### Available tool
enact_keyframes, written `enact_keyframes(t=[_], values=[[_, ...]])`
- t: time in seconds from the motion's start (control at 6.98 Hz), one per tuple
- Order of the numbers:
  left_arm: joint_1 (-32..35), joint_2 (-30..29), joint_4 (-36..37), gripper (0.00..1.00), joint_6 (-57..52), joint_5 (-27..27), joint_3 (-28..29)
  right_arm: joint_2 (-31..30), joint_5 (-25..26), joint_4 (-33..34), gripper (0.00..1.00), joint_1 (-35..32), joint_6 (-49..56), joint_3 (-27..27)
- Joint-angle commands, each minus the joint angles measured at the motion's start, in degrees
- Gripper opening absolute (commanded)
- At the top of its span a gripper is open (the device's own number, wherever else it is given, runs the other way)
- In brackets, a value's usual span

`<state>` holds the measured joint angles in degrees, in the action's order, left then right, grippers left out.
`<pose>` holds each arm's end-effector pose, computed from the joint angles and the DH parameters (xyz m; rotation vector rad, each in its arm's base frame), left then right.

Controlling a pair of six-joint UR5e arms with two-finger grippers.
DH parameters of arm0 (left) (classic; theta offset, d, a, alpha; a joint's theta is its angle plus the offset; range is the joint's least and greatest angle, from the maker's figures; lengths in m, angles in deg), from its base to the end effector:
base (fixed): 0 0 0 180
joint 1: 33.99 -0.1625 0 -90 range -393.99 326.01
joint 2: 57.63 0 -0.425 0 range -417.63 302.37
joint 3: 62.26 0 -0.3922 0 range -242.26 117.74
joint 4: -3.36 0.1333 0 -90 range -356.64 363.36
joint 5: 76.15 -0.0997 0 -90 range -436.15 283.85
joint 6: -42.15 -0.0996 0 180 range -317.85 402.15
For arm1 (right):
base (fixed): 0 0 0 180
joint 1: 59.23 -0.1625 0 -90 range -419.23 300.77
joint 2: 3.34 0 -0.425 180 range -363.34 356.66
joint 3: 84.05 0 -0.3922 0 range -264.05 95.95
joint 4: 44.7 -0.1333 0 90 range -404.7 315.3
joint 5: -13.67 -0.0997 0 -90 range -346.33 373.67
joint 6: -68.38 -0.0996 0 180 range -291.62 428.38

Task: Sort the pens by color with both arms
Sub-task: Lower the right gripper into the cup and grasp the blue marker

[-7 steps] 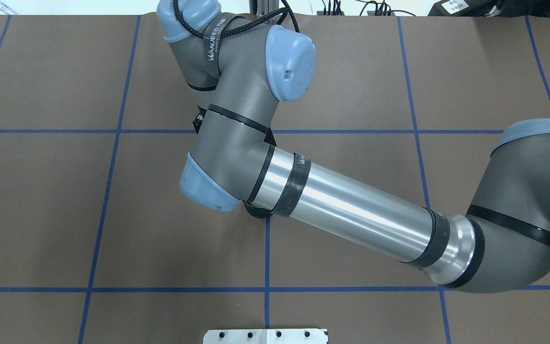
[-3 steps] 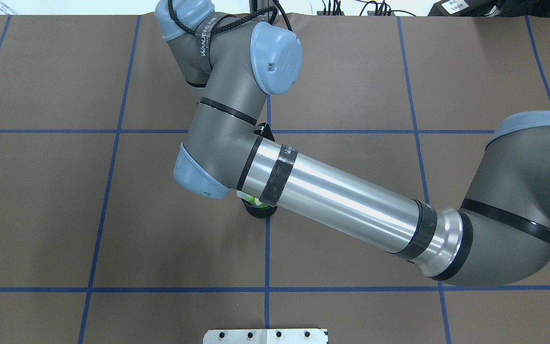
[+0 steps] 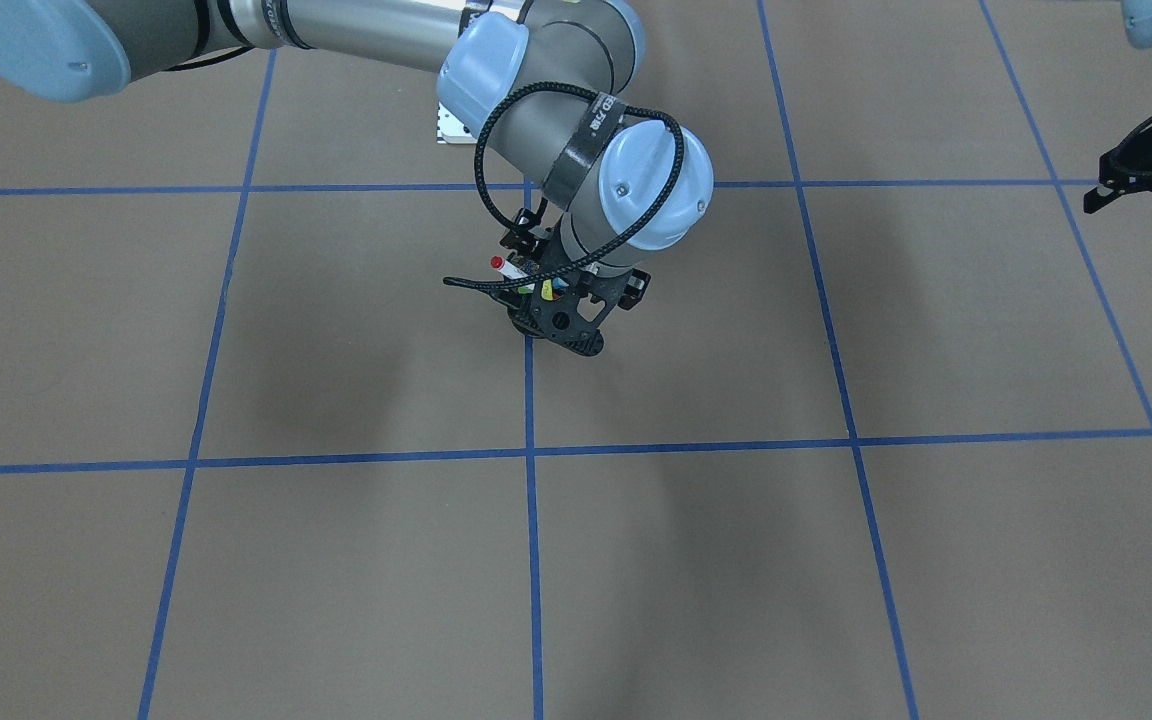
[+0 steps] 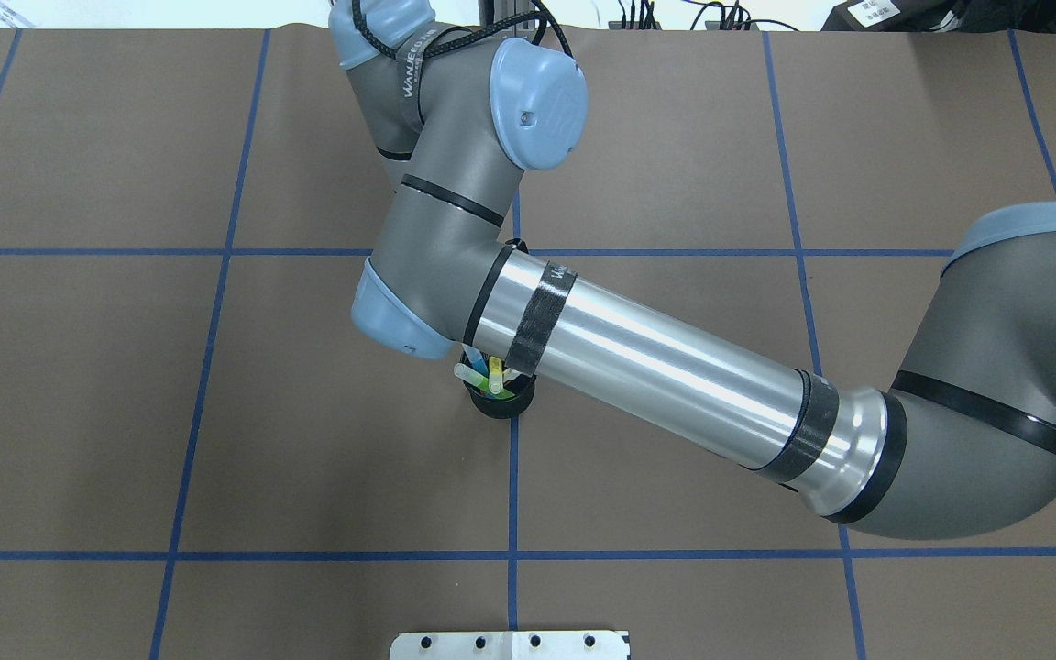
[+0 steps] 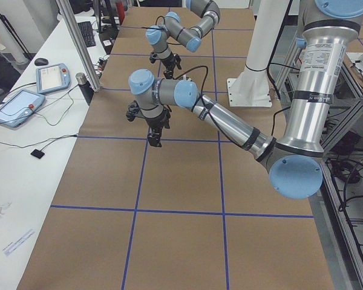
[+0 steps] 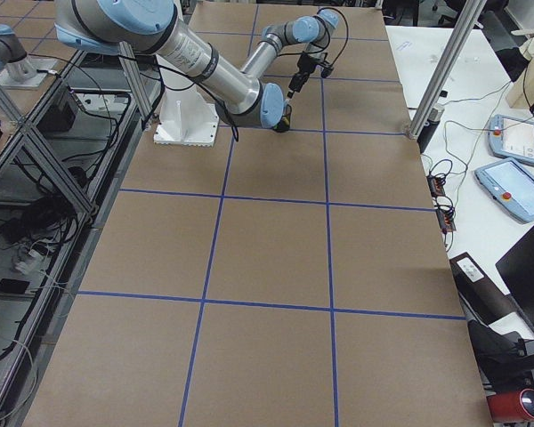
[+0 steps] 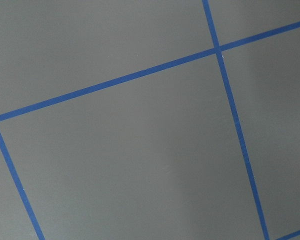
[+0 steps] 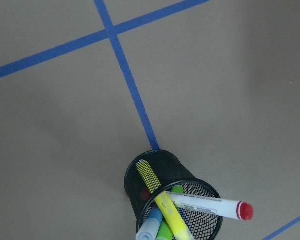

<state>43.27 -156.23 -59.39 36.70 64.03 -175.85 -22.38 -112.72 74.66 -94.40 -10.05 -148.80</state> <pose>0.0549 -0.5005 0.4287 0.0250 0.8830 0.3344 -0.6062 -0.5179 0.0693 -0.4714 -0.5051 0.3049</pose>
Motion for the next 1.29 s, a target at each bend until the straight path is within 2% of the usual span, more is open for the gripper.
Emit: enact_keyframes(t=[0.0,0.14,0.43,1.15], values=[[0.00,0.07,0.00,0.99,0.00,0.00,-0.23,0.14,-1.58,-0.26,0.94,0.10,-2.33,0.42],[0.09,0.07,0.00,0.99,0.09,0.00,-0.58,0.14,-1.58,-1.31,0.91,0.10,-3.56,0.42],[0.09,0.42,0.00,0.99,0.17,0.00,-1.19,-0.38,-0.96,-7.61,0.89,0.10,-7.33,2.51],[0.09,0.60,0.00,0.99,0.17,0.00,-1.28,-1.00,-0.08,-7.73,0.88,2.47,-10.69,2.79]])
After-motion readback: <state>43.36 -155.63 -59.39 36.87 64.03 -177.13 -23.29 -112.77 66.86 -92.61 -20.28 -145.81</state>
